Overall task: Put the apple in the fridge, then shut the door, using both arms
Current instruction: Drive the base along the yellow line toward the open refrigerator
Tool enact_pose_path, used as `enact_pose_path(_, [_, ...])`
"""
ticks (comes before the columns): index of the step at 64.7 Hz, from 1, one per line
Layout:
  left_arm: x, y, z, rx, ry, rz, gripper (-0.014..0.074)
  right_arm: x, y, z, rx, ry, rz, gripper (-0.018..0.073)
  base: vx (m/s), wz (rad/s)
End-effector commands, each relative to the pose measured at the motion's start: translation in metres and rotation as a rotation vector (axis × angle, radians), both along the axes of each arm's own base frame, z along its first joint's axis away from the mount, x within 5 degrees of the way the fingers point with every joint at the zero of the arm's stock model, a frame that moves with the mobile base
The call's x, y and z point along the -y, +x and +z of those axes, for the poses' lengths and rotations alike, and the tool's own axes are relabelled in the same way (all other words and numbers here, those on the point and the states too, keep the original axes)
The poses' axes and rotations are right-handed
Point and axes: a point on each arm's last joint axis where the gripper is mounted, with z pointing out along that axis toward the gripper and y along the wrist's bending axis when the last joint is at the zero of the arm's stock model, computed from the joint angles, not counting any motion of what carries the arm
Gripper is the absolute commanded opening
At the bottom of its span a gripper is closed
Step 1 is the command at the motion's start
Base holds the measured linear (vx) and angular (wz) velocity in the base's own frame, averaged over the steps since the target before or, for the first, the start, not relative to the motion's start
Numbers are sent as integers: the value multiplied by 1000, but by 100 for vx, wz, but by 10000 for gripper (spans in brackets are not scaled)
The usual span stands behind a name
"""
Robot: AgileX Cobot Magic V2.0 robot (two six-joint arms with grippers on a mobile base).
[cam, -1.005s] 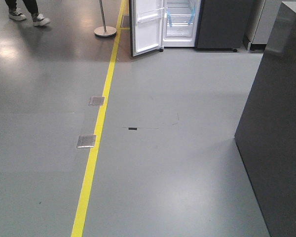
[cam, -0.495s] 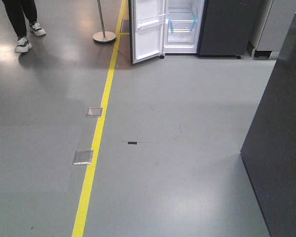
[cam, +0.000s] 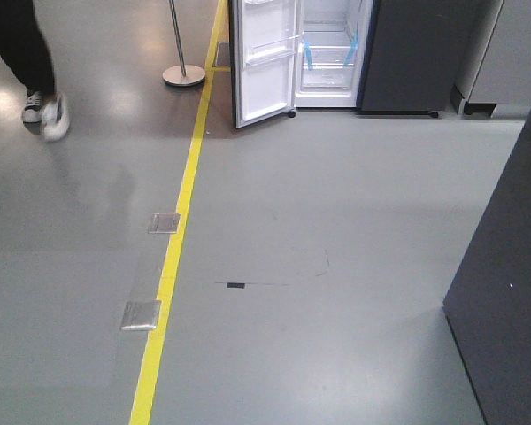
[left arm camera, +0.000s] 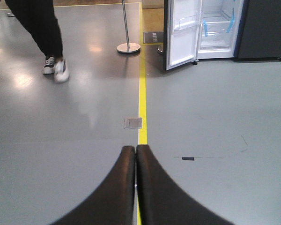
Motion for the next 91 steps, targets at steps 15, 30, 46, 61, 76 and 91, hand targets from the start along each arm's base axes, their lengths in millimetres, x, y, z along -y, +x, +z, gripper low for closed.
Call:
enact_pose_path(15, [1, 1, 0, 60, 1, -16, -5, 1, 3, 15, 107, -8, -9, 132, 30, -1])
enact_pose_path(30, [1, 1, 0, 60, 1, -16, -5, 1, 3, 15, 107, -9, -9, 132, 30, -1])
enact_pose_path(46, [1, 1, 0, 60, 1, -16, -5, 1, 3, 15, 107, -9, -9, 132, 30, 1])
enact_pose_path(61, [1, 1, 0, 60, 1, -16, -5, 1, 3, 15, 107, -9, -9, 132, 29, 4])
enact_pose_path(76, [1, 1, 0, 60, 1, -16, -5, 1, 3, 15, 107, -9, -9, 132, 28, 6])
enact_pose_path(91, [1, 1, 0, 60, 1, -16, -5, 1, 3, 15, 107, -9, -9, 132, 26, 1])
